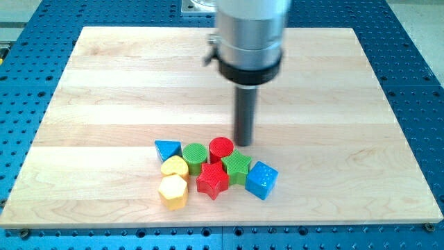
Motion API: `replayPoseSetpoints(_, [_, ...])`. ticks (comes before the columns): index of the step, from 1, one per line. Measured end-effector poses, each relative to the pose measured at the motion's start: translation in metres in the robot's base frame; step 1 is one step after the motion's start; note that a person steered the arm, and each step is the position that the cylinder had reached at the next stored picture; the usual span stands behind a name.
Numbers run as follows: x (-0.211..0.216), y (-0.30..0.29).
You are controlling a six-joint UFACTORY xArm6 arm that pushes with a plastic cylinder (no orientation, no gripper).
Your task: Place your arm at the bottom center of the board
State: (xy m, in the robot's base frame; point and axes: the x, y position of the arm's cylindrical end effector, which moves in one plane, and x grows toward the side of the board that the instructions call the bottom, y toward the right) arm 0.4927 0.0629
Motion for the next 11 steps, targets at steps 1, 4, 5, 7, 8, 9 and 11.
replayPoseSetpoints(1, [0.013,0.081])
replayPoseSetpoints(4, [0.126,0.047])
replayPoseSetpoints(5, [0.126,0.007])
replayPoseSetpoints(7, [0.126,0.002])
replayPoseSetpoints(8, [0.126,-0.008])
replayPoseSetpoints(9, [0.126,-0.037])
replayPoseSetpoints(11, [0.126,-0.075])
